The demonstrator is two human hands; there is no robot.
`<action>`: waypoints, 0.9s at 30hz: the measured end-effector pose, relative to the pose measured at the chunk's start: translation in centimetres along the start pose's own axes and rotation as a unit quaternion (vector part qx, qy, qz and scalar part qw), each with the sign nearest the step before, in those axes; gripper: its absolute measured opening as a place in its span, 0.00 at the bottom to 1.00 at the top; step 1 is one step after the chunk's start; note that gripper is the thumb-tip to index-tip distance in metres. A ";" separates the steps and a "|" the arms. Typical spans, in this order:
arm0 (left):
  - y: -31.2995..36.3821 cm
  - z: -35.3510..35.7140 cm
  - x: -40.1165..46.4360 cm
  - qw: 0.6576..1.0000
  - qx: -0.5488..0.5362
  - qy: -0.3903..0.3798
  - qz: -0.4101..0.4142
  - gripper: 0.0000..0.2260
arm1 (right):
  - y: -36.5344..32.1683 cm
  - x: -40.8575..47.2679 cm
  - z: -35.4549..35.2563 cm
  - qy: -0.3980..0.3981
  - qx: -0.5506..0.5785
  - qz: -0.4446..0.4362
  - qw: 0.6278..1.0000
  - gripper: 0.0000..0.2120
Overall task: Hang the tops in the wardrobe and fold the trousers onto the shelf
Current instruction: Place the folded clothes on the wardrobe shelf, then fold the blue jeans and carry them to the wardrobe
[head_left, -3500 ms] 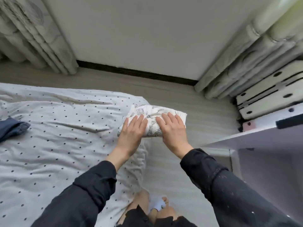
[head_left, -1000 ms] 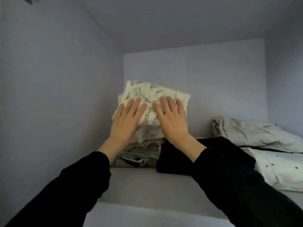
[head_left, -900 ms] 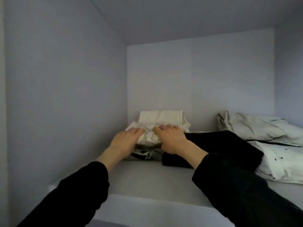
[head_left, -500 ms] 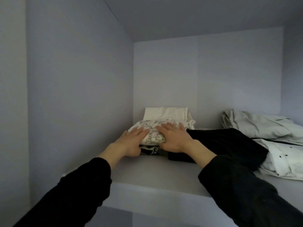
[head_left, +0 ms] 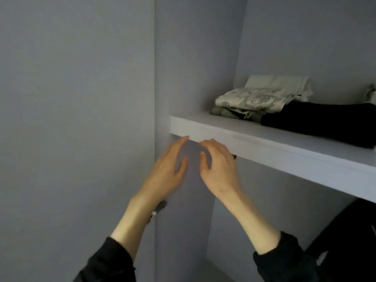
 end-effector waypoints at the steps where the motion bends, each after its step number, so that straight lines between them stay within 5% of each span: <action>1: -0.3 -0.4 -3.0 0.999 0.001 -0.011 -0.031 0.22 | -0.8 -2.0 0.9 0.008 0.015 -0.011 1.000 0.17; 8: -3.2 -6.7 -23.7 0.962 0.071 -0.006 -0.262 0.17 | -6.8 -16.9 8.5 -0.215 0.101 0.050 0.970 0.17; 14: -2.3 -16.2 -40.0 0.892 0.109 0.069 -0.434 0.15 | -18.5 -26.5 13.6 -0.405 0.168 -0.032 0.898 0.19; 18: 1.6 -25.0 -52.4 0.817 0.173 0.146 -0.530 0.15 | -29.8 -34.2 15.9 -0.507 0.218 -0.136 0.823 0.20; 27: 12.9 -39.3 -75.4 0.661 0.231 0.227 -0.678 0.14 | -53.0 -50.6 15.1 -0.602 0.313 -0.288 0.676 0.20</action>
Point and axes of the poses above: each hand's wrist, its own x-axis towards the middle knuckle, its own z-axis out of the palm, y = z × x, the point moved 3 cm from there along x, towards the middle knuckle, and after that the axes turned 8 degrees about x, right-handed, at the moved point
